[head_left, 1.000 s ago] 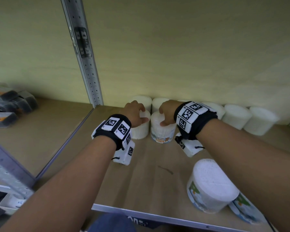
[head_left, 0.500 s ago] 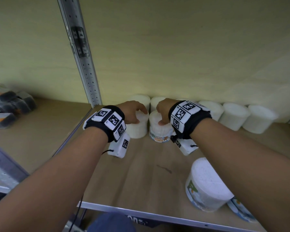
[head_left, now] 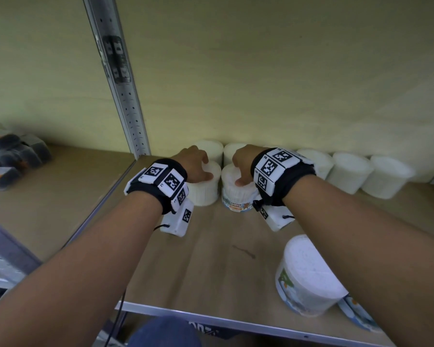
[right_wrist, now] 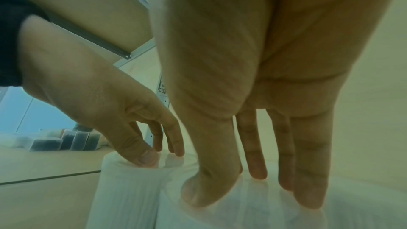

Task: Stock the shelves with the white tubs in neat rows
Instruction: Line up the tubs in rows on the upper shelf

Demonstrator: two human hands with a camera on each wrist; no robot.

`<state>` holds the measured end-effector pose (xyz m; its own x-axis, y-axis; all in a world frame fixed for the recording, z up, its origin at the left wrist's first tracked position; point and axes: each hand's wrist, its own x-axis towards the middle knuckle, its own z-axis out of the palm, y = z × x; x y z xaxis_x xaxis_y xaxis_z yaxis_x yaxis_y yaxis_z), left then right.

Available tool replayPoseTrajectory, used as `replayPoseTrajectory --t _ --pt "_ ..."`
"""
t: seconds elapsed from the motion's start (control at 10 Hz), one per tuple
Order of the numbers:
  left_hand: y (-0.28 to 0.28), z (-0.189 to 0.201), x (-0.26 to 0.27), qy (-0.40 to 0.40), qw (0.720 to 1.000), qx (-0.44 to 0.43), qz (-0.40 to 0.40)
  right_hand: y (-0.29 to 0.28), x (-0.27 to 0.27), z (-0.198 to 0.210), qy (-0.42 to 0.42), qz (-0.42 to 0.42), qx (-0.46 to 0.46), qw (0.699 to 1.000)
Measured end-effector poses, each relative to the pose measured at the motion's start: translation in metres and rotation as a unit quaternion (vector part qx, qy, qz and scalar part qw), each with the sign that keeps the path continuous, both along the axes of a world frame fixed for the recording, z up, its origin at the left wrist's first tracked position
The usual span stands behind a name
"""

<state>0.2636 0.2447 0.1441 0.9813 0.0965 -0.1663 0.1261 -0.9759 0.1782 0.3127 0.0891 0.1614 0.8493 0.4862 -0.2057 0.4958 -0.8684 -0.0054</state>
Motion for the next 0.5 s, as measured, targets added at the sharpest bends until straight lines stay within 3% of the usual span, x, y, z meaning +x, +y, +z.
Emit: replayPoseTrajectory --t 0.2,0.4,0.5 --pt "-0.001 0.006 -0.001 0.009 1.0 -0.008 -0.023 0.0 0.001 0.002 -0.006 -0.011 -0.042 0.999" --pt "0.003 0.011 -0.002 0.033 0.997 -0.02 -0.06 0.013 0.022 -0.011 0.051 0.014 -0.105 0.993" --pt "0.006 0.012 -0.002 0.048 0.995 -0.046 -0.075 0.012 0.02 -0.009 0.018 0.02 -0.104 0.994"
